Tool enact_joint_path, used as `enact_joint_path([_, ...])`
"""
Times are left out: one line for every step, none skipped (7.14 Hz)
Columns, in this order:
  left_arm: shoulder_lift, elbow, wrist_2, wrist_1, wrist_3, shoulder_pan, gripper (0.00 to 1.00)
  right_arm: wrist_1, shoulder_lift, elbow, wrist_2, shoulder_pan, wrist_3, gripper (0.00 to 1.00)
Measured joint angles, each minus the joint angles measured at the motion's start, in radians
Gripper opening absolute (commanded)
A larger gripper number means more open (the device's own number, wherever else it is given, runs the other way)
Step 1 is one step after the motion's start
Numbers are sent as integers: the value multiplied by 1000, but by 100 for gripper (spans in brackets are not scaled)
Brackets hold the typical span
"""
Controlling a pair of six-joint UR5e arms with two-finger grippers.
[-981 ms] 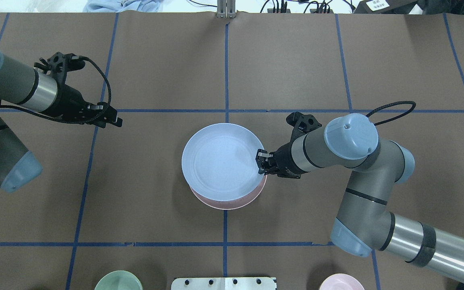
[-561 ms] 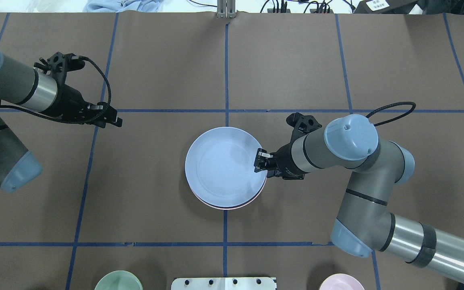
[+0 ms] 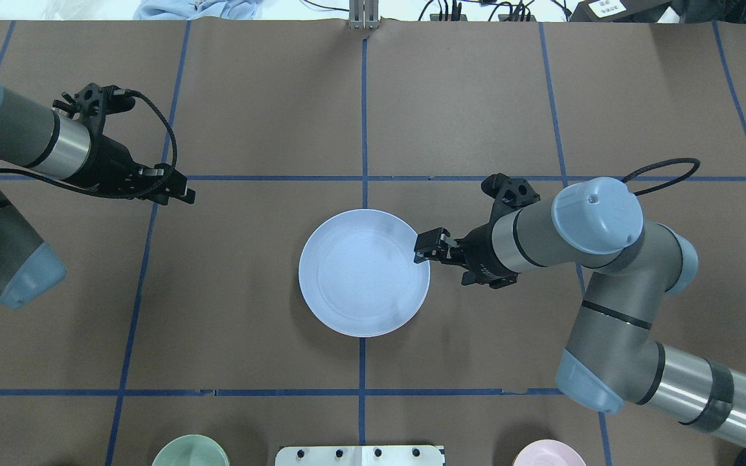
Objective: Stack three plates with pink and blue
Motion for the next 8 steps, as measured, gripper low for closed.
enact_joint_path([21, -2, 0, 1, 78, -22, 60, 0, -56, 16, 17, 47, -38, 100])
enact_joint_path([54, -5, 0, 1, 160, -52, 61, -1, -120, 22, 45, 97, -124, 100])
enact_joint_path([103, -10, -3, -2, 258, -92, 61, -1, -191, 24, 87, 161, -234, 100])
enact_joint_path([159, -15, -18, -6, 364, -142, 61, -1, -267, 24, 141, 239, -362, 100])
enact_joint_path([212, -14, -53, -8, 481, -206, 62, -1, -343, 22, 197, 325, -508, 100])
enact_joint_path([254, -2, -94, -5, 614, -282, 62, -1, -410, 15, 246, 413, -647, 100])
enact_joint_path([281, 22, -125, 1, 741, -354, 62, -2, -469, 4, 288, 501, -774, 100])
enact_joint_path([295, 60, -154, 2, 831, -415, 62, -3, -523, -17, 315, 578, -900, 100])
